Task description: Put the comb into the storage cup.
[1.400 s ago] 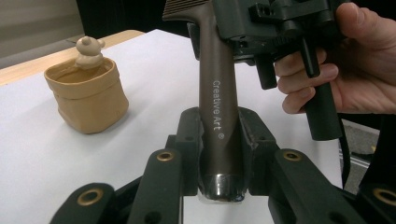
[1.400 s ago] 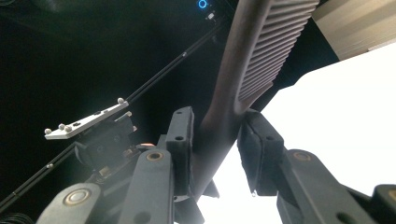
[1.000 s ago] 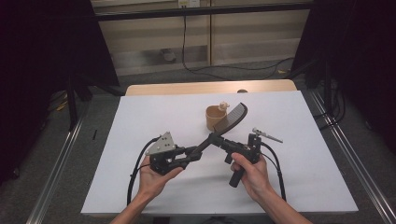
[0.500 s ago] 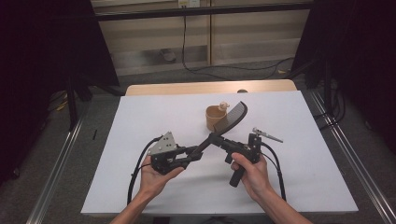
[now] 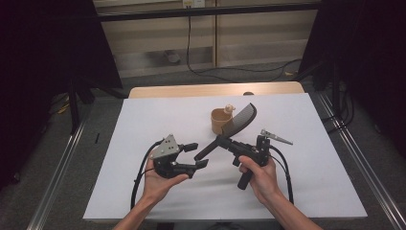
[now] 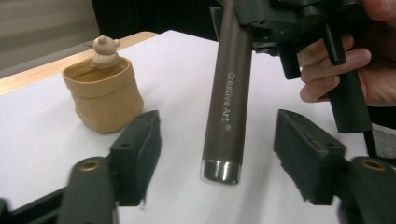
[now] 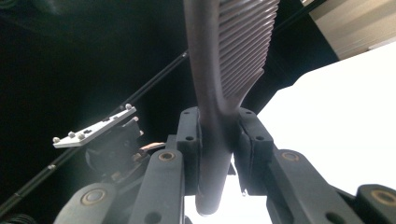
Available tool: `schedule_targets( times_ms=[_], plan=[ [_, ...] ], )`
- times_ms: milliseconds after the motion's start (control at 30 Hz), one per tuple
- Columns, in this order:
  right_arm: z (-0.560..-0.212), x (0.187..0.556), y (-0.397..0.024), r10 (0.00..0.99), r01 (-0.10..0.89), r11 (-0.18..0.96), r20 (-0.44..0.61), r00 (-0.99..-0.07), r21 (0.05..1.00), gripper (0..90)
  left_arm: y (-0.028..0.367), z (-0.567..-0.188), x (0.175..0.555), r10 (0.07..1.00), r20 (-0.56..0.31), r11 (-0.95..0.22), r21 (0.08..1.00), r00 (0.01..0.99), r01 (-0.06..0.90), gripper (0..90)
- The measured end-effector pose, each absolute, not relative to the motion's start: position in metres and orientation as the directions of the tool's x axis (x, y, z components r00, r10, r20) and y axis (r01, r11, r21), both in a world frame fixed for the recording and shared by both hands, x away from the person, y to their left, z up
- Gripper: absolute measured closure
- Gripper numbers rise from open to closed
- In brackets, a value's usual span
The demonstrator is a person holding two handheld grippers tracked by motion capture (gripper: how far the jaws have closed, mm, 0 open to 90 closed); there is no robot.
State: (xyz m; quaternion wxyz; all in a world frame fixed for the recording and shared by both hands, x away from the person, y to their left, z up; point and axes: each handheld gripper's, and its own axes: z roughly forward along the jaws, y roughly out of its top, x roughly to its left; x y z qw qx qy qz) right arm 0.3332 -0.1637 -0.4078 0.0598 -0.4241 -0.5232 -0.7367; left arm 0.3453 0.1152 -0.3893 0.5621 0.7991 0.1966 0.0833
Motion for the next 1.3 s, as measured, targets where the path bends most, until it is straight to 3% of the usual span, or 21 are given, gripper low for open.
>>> schedule_targets(
  times_ms=[133,233,500,1000,1300],
  plan=[
    [-0.407,0.334,-0.166,0.377,0.515,-0.429,0.665,-0.645,0.742,73.2,0.117,-0.39,0.345,0.417,-0.119,-0.257,0.935,0.901,0.243,19.5],
    [-0.406,0.335,-0.169,0.397,0.499,-0.42,0.648,-0.65,0.758,73.2,0.118,-0.391,0.343,0.438,-0.078,-0.273,0.938,0.896,0.215,12.1],
    [-0.404,0.337,-0.176,0.446,0.47,-0.404,0.617,-0.648,0.785,73.2,0.124,-0.392,0.343,0.47,-0.09,-0.265,0.935,0.878,0.238,5.4],
    [-0.394,0.338,-0.186,0.536,0.384,-0.339,0.512,-0.671,0.859,73.2,0.159,-0.396,0.33,0.621,-0.036,-0.202,0.958,0.783,0.204,3.1],
    [-0.395,0.346,-0.186,0.571,0.368,-0.297,0.473,-0.671,0.881,73.2,0.186,-0.406,0.327,0.684,-0.047,-0.174,0.958,0.728,0.226,2.0]
  ],
)
